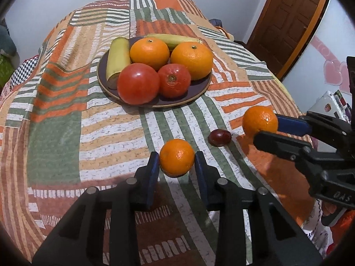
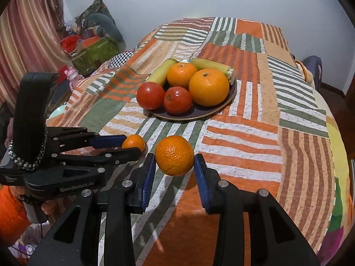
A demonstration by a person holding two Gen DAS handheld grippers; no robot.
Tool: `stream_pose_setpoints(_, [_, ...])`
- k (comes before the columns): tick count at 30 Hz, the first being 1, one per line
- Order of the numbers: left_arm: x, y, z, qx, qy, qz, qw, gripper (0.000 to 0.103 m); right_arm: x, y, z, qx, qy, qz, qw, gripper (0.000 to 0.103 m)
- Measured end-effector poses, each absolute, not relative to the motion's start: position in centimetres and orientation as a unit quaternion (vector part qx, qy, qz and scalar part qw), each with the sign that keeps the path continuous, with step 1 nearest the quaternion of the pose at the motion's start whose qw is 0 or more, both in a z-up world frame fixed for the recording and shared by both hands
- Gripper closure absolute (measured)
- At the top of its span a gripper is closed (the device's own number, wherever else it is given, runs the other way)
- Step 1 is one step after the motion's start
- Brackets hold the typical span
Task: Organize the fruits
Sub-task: 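Grasp a tangerine with the right gripper while the left gripper grasps another tangerine, then carry both tangerines over the purple plate and release them onto it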
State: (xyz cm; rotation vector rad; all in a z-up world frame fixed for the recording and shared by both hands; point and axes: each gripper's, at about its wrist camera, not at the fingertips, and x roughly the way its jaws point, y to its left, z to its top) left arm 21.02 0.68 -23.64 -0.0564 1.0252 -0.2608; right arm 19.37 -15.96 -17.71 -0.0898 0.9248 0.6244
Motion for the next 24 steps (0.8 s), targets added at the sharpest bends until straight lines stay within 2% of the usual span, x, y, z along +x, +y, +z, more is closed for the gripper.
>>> stream_pose_setpoints(24, [25.3, 4.1, -16.2, -0.044, 0.401, -0.101, 0.910, 0.071, 24.5, -13.0, -14.1, -0.052, 0.379, 0.303, 0.873, 0.070])
